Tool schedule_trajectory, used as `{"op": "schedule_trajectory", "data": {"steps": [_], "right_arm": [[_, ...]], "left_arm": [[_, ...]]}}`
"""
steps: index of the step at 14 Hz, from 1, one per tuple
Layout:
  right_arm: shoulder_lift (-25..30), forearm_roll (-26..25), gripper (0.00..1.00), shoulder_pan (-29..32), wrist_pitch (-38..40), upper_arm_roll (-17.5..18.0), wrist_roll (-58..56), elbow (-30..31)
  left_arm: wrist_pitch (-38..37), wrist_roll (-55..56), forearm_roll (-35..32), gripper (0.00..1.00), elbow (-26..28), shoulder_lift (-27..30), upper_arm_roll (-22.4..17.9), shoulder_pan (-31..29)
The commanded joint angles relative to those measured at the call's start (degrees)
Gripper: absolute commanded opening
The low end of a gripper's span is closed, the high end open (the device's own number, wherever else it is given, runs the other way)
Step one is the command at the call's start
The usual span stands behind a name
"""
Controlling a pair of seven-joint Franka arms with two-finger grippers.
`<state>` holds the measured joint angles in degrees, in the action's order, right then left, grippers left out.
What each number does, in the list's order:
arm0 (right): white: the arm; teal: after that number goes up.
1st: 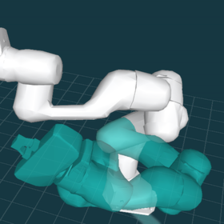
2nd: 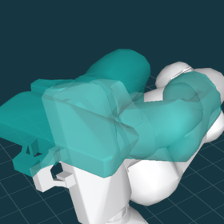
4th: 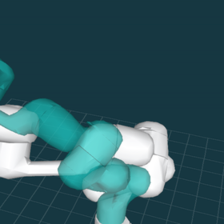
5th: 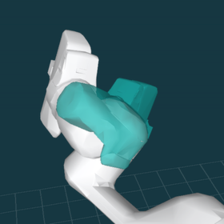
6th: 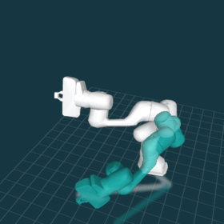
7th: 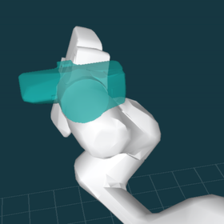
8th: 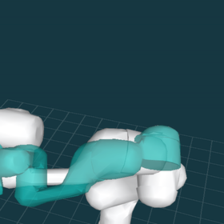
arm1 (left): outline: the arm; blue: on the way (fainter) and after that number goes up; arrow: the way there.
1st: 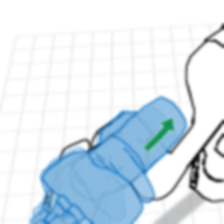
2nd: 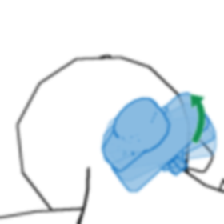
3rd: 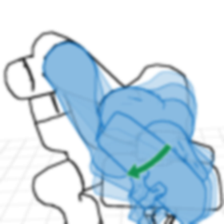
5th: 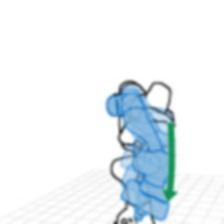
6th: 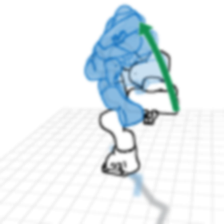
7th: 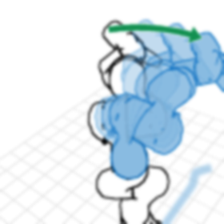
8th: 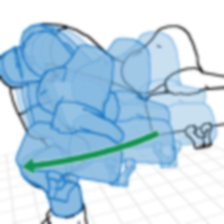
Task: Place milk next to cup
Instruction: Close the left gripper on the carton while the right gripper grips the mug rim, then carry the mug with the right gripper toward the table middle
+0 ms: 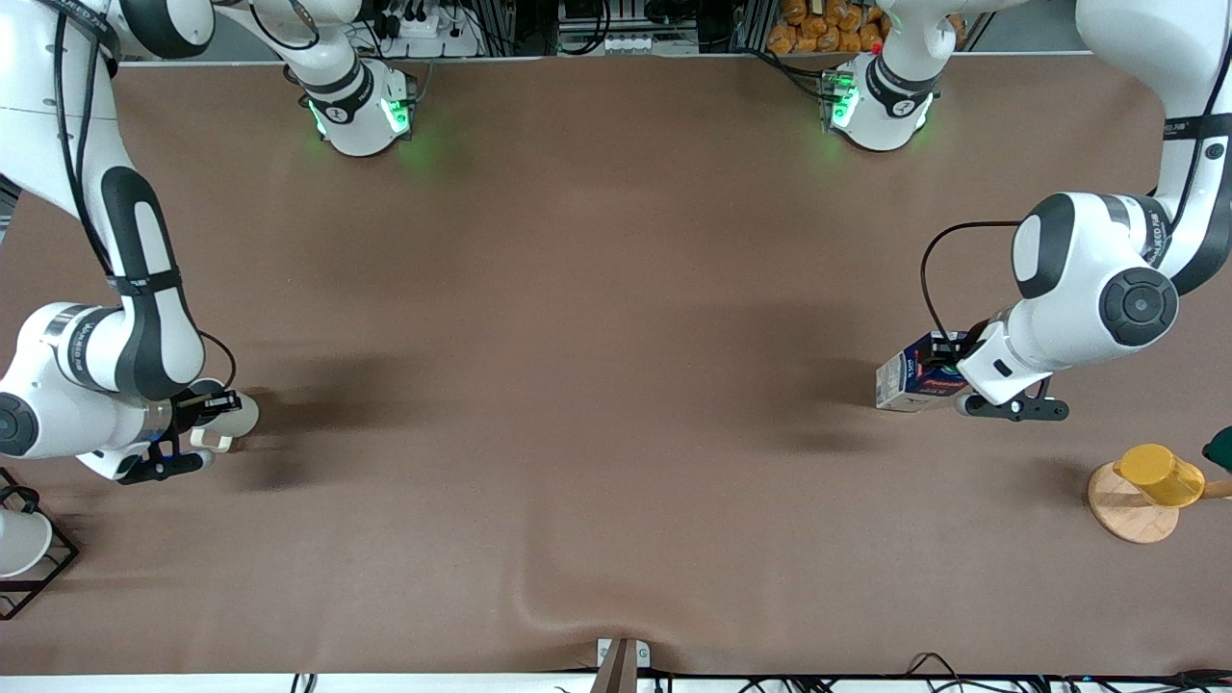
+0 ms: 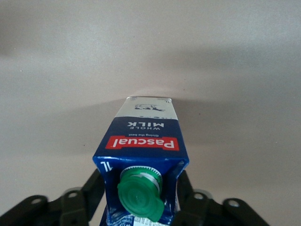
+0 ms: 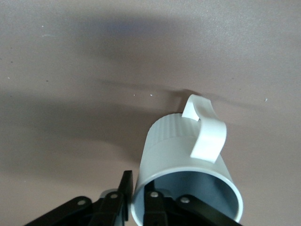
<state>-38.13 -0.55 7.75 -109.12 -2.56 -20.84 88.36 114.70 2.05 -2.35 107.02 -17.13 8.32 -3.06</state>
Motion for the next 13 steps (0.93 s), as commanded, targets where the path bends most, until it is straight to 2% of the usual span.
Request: {"op": "schedule_trajectory", "data": {"steps": [1, 5, 7, 8, 13], "right_arm": [[0.16, -1.03, 0.06, 0.51, 0.14, 0.62, -0.51, -0.2], [1.21, -0.86, 0.06, 0.16, 0.14, 0.71, -4.19, -2.65], [2.18, -0.77, 0.05, -0.1, 0.32, 0.88, -5.78, -4.07], [2.53, -0.6, 0.0, -0.28, 0.32, 1.15, -6.4, -4.42], [1.92, 1.5, 0.0, -1.33, -1.25, 9.49, -7.81, -6.09]], "left_arm": [[0.44, -0.99, -0.73, 0.59, -0.41, -0.19, -0.06, -0.1], [0.26, -0.9, -0.73, 0.46, -0.67, -0.19, -0.06, -0.01], [-0.09, -0.9, -0.73, 0.43, -0.93, -0.1, -0.06, 0.08], [-0.26, -0.82, -0.73, 0.43, -1.02, 0.08, -0.06, 0.08], [-1.57, -0.64, -0.73, 0.43, -2.51, 1.66, 0.2, -0.01]]}}
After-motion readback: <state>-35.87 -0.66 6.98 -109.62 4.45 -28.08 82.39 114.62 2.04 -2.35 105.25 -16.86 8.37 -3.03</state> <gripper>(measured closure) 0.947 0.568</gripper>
